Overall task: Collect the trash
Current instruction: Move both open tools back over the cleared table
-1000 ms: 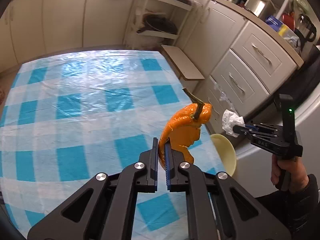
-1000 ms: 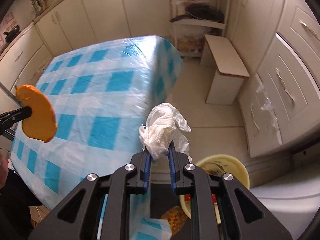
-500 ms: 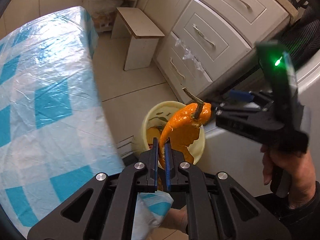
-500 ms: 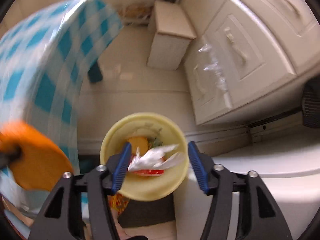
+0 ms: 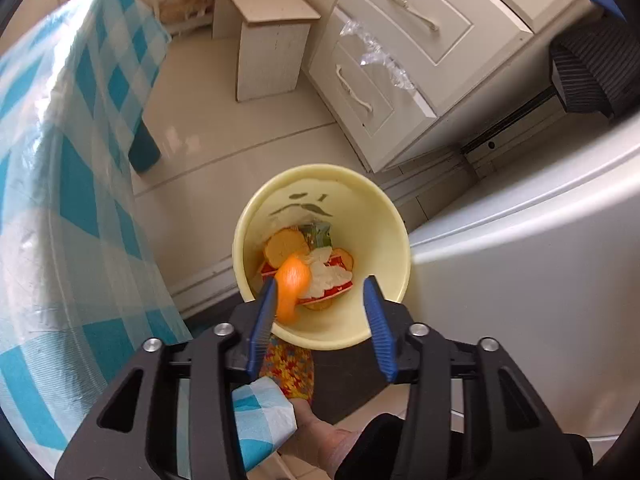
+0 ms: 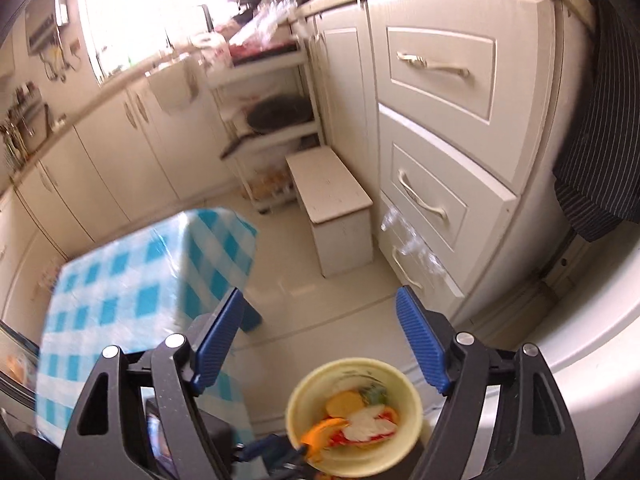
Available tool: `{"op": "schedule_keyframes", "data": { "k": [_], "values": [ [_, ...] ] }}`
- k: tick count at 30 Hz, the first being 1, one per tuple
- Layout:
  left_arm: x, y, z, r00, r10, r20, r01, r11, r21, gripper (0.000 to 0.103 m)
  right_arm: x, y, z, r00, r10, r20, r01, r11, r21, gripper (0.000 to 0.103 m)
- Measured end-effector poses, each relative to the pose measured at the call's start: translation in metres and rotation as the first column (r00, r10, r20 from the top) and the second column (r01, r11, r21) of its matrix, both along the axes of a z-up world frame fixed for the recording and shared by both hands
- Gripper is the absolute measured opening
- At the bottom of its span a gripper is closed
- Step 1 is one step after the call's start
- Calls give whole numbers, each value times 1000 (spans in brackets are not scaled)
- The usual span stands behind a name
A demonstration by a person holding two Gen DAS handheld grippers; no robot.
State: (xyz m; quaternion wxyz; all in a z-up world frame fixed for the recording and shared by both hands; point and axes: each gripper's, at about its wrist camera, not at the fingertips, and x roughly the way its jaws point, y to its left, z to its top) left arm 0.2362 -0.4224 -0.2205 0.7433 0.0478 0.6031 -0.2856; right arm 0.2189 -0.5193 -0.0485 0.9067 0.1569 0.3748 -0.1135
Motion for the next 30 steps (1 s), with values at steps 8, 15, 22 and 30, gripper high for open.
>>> {"op": "schedule_keyframes", "data": {
  "k": [8,15,22,30],
  "values": [
    [-16,17,40,971,-25,238,-3,993,117,62,8,15,18,998,22,52,-23,1000,14,85],
    [-21,75,78,922,16,387,-89,981,172,73,15,45,25,995,67,72,-67,998,4,88],
    [-20,150,111,878,87,471,-190,966,176,80,28,91,30,986,149,78,-145,988,-53,90],
    [17,258,137,810,257,527,-384,912,146,84,42,155,28,964,258,64,-249,961,-118,92]
  ]
}}
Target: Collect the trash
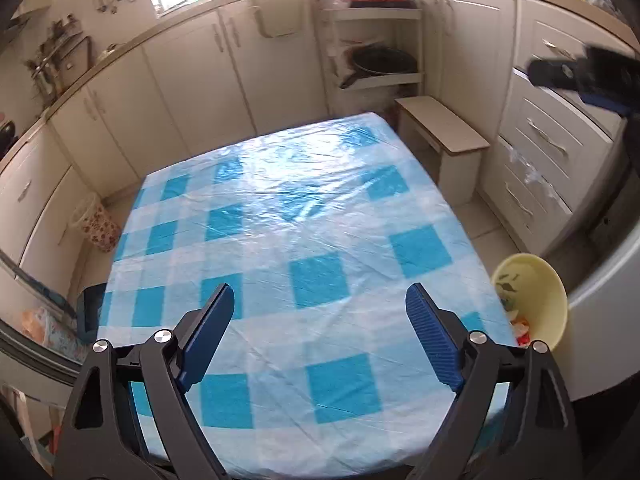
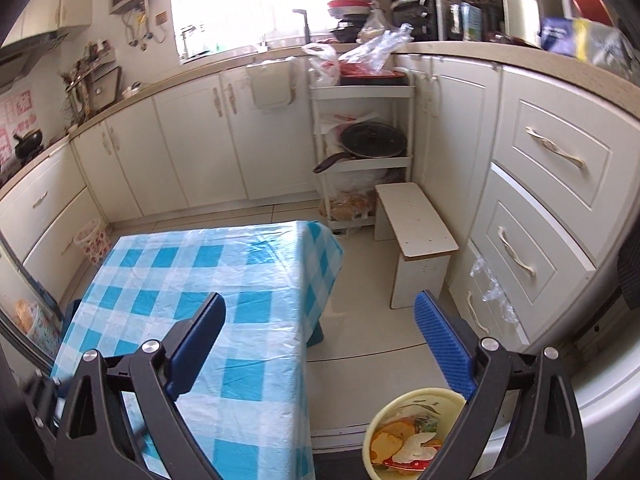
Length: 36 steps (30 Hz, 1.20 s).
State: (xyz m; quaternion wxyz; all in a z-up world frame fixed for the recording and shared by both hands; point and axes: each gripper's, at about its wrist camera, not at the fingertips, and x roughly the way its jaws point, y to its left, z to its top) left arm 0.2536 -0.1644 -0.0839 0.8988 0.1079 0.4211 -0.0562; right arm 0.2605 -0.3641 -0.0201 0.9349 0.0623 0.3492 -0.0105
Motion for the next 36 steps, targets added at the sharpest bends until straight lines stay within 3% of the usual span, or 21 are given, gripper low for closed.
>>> {"op": "schedule_keyframes", "data": {
  "k": [8,13,17,23,28,36],
  "values": [
    [24,86,17,979,181,97,-177,983,-54,91,9,67,4,996,85,28,-85,996,-6,94],
    [32,132,-1,968,251,25,-248,964,-92,92,18,109,8,989,134,57,-132,990,-42,96],
    [32,159,-1,953,299,44,-293,951,-102,93,30,135,3,983,174,61,-170,983,-74,96],
    [36,183,-2,941,337,22,-331,935,-127,93,46,164,-13,978,207,19,-204,975,-84,96],
    [32,182,3,945,319,74,-315,947,-71,93,45,184,-21,969,245,14,-241,960,-146,96],
    [32,178,5,950,305,65,-300,951,-73,93,42,182,-31,970,244,-13,-241,950,-199,96]
  ]
}}
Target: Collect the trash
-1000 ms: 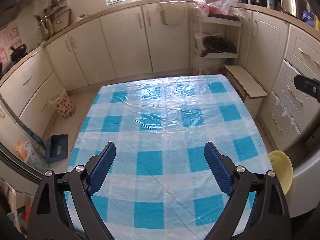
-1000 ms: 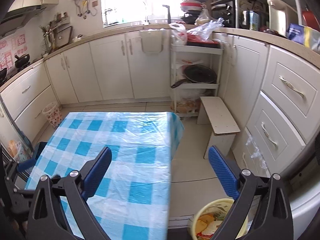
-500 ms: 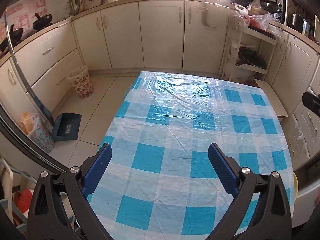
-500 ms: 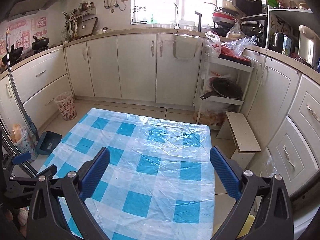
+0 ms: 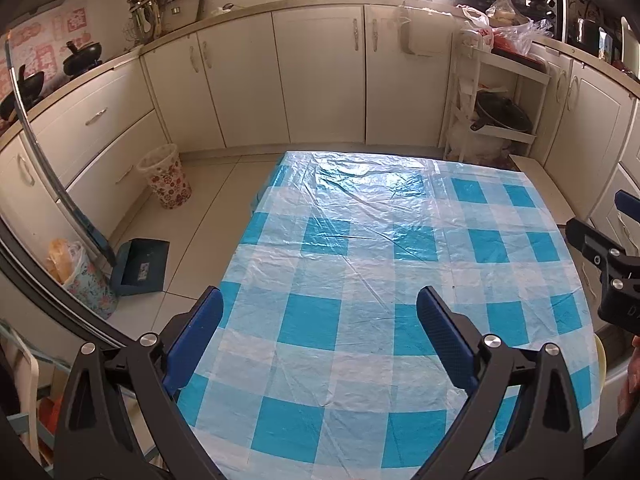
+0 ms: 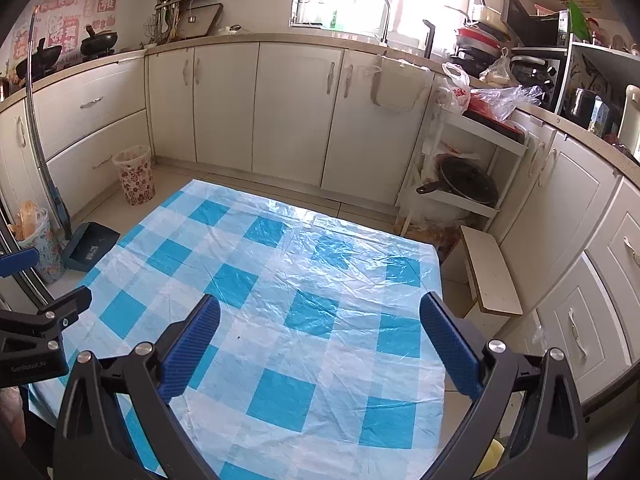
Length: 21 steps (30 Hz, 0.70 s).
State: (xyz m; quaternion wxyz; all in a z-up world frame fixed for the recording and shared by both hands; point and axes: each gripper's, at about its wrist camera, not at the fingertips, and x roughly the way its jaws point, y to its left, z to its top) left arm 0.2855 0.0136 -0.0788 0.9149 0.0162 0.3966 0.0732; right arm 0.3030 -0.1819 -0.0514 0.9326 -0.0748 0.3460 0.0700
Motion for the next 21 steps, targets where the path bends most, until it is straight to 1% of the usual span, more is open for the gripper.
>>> {"op": "schedule_keyframes", "data": {
  "k": [7,21],
  "values": [
    [1,-7,-4,1000,0,-8,1,1000,15,93,-1,-15,2,1000,-22,-14,22,999,24,96],
    [2,-20,-7,1000,-17,-10,17,999,43,94,-4,-26,-9,998,-35,-53,36,999,11,96]
  ]
}}
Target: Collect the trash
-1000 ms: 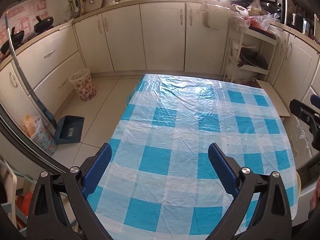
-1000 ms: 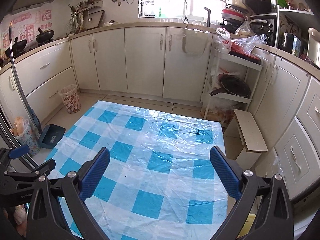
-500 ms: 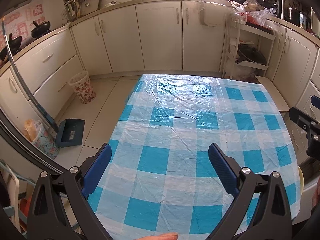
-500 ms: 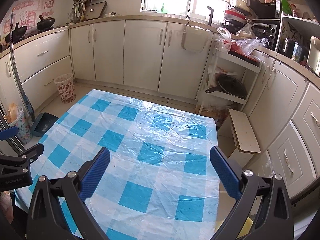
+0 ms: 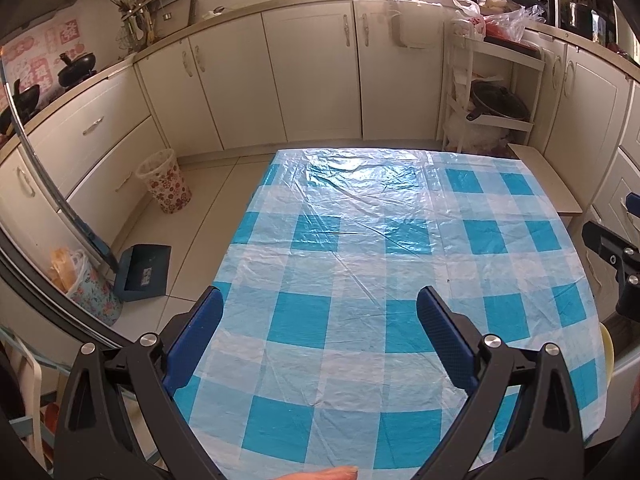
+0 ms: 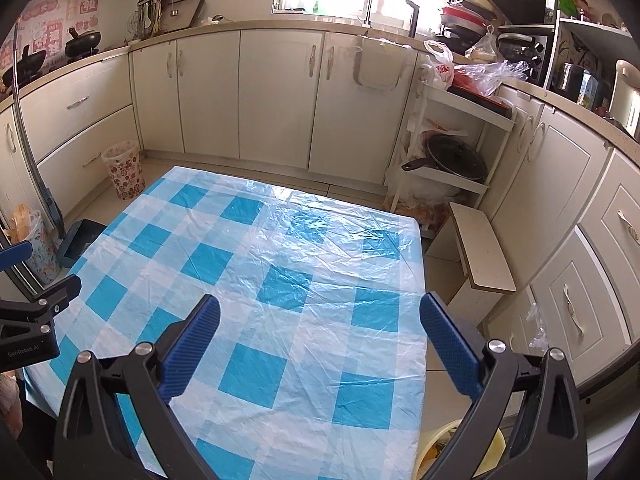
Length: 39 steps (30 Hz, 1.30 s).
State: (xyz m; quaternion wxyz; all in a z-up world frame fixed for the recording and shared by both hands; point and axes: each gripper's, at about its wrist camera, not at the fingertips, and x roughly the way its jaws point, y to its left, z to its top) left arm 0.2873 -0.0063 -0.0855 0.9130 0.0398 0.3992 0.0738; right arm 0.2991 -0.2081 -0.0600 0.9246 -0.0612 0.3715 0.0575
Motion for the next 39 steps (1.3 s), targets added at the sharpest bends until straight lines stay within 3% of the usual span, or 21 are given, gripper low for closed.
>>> {"op": "schedule_keyframes", "data": {
  "k": [39],
  "values": [
    [-1,-2,-2,1000,-12,-2,12,1000,17,94,2,-4,-8,1000,-13,-19,13,1000,10,96]
  ]
}}
